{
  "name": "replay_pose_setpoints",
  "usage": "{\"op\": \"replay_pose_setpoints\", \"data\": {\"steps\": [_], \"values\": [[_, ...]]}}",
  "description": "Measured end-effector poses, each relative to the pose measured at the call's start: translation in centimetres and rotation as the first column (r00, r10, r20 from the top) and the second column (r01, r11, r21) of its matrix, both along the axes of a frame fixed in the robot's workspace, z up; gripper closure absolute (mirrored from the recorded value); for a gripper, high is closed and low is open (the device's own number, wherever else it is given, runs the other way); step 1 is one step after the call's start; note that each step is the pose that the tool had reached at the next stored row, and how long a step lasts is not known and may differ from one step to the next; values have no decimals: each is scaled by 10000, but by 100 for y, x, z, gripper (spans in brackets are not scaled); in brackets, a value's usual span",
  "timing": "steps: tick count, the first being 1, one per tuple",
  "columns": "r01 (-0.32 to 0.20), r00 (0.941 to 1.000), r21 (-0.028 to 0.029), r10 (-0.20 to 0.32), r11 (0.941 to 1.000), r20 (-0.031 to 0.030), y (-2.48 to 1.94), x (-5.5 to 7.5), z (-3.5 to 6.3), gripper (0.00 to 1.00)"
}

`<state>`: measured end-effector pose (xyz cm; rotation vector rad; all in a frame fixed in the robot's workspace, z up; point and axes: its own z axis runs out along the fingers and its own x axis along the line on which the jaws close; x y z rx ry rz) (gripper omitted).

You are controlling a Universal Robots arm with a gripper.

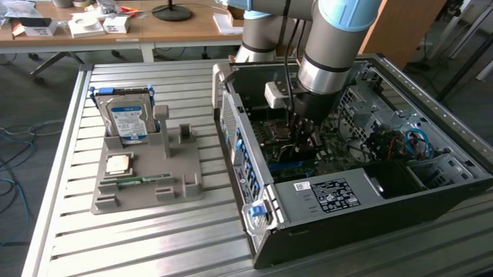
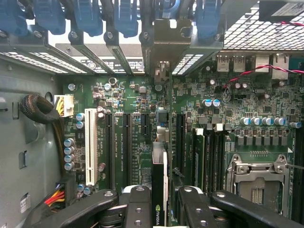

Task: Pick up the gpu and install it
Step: 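Insert the gpu into the slot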

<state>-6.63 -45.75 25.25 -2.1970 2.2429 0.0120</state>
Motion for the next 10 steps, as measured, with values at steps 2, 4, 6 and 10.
{"op": "replay_pose_setpoints", "data": {"steps": [2,4,6,10], "values": [[0,10000,0,0,10000,0,0,-2,0,73],[2,10000,1,-2,10000,3,1,-8,-1,73],[-1,10000,1,1,10000,5,0,-11,0,73],[0,10000,0,0,10000,5,-1,-12,-3,73]]}}
